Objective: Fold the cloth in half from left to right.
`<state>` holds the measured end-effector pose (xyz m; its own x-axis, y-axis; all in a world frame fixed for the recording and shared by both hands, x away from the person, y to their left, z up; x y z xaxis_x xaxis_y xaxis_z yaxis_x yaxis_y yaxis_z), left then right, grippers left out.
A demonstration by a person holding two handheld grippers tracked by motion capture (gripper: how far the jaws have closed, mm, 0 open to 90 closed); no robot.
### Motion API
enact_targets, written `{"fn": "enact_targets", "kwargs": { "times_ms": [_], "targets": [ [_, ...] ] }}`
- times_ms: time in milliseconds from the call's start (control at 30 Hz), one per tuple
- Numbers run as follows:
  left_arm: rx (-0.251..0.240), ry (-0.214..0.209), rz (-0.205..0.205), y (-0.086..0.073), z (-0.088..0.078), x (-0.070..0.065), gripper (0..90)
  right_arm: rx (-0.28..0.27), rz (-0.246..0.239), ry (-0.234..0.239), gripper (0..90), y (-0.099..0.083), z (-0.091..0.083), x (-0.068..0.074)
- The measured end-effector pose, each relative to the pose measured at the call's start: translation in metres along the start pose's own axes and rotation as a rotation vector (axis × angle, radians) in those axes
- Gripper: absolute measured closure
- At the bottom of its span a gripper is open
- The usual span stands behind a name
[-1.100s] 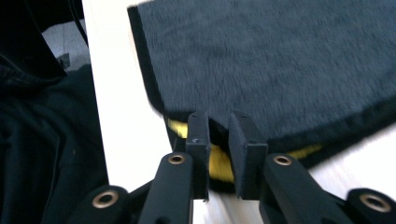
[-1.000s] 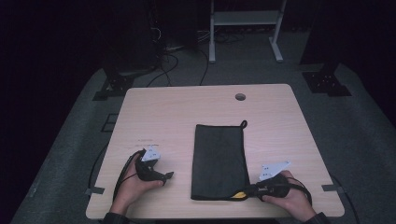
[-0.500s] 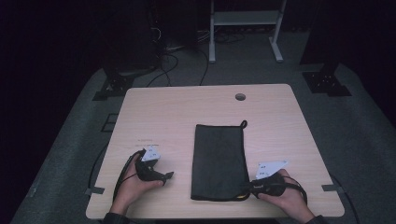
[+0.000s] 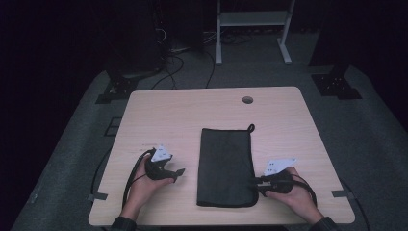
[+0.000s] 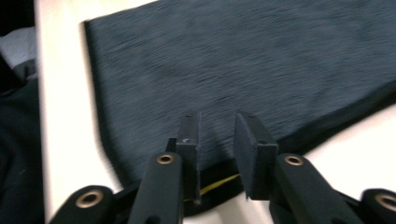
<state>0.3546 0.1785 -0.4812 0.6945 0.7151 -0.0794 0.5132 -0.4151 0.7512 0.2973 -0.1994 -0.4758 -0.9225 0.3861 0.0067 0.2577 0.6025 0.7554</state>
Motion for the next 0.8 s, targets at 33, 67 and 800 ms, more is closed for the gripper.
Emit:
{"fn": "enact_targets", "kwargs": {
  "times_ms": [33, 67, 800],
  "targets": [
    [-0.006, -0.010, -0.008, 0.003, 0.002, -0.001, 23.7, -0.005, 0.009, -0.006, 67.4, 0.001, 0.001, -0.005],
    [-0.009, -0.020, -0.009, 0.007, 0.003, -0.001, 25.7, -0.009, 0.014, -0.019, 65.7, 0.003, 0.002, -0.010],
    [-0.042, -0.083, -0.035, 0.081, 0.053, 0.015, 44.6, -0.029, 0.075, -0.173, 50.6, 0.040, 0.027, -0.103]
  ]
}}
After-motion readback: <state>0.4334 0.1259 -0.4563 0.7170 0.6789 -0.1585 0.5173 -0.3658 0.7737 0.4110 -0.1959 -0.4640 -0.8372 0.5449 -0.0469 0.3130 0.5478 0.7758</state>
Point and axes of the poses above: each handheld gripper's, and its own axes: z roughly forward along the jaws, y roughly out of its top, x roughly to its left, the point moved 2 cm from there along z, roughly forward along the jaws, and after that the axes turned 8 degrees about -z, right-handed, at the moved point
